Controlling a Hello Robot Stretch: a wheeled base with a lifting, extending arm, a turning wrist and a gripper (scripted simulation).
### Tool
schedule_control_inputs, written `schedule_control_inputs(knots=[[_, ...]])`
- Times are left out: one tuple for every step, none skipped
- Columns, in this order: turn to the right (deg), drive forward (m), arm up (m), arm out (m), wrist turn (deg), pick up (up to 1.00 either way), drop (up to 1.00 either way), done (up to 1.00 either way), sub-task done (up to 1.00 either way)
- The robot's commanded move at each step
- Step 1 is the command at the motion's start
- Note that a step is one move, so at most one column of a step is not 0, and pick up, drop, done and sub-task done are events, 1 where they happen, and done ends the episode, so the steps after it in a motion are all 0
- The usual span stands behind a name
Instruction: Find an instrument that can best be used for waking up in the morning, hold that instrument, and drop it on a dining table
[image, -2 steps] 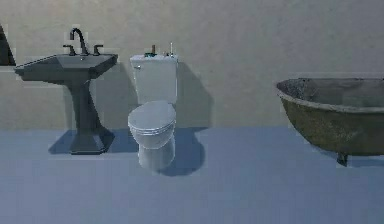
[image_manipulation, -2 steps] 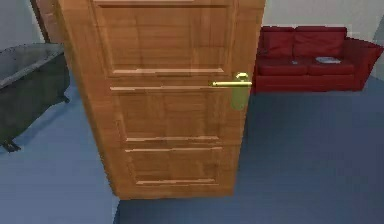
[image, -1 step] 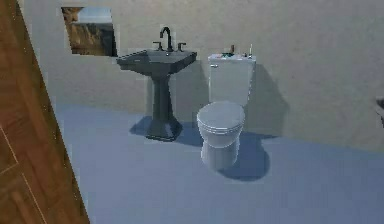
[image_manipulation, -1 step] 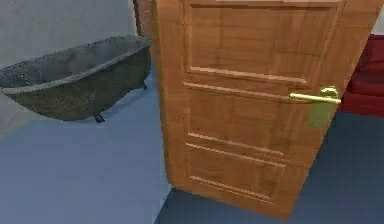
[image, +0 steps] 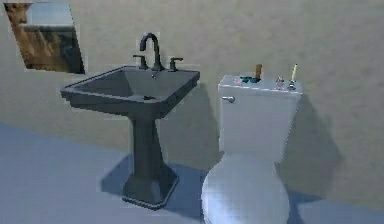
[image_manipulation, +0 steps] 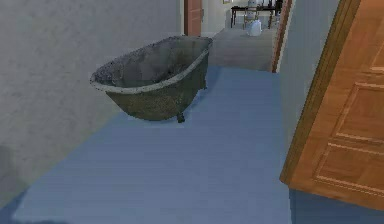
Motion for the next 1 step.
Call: schedule_control_inputs(knots=[[-6.0, 0.0, 0.0, 0.0, 0.0, 0.0, 0.0, 0.0, 0.0]])
